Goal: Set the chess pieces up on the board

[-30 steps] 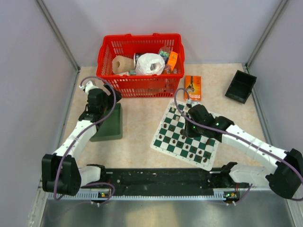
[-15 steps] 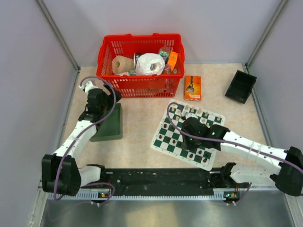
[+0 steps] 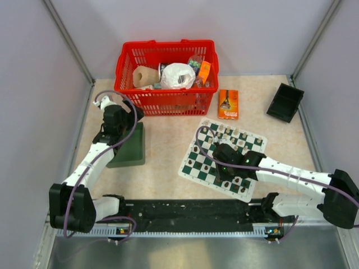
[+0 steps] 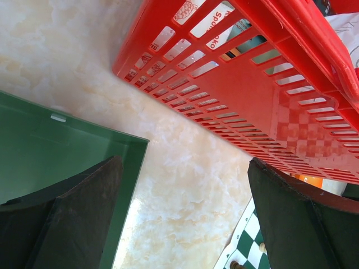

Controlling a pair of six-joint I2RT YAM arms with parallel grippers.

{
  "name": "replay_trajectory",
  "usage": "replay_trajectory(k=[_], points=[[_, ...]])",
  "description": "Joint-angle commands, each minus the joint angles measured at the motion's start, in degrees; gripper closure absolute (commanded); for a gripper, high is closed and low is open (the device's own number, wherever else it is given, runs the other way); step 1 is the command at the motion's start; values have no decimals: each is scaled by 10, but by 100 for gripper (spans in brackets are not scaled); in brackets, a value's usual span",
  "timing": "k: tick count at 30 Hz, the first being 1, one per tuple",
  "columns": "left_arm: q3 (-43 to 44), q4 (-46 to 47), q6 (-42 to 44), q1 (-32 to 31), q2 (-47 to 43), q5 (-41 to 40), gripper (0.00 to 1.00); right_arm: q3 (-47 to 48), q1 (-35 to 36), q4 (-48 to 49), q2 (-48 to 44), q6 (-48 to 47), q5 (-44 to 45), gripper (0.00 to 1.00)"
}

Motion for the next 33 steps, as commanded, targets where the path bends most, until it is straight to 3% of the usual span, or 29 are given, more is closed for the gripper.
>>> replay_trajectory(k=[1,33], points=[[1,27,2,4,-14,5,1,0,10,24,18,12,13,88],[-1,32,2,4,-5,6,1,2,9,14,41,8,31,88]])
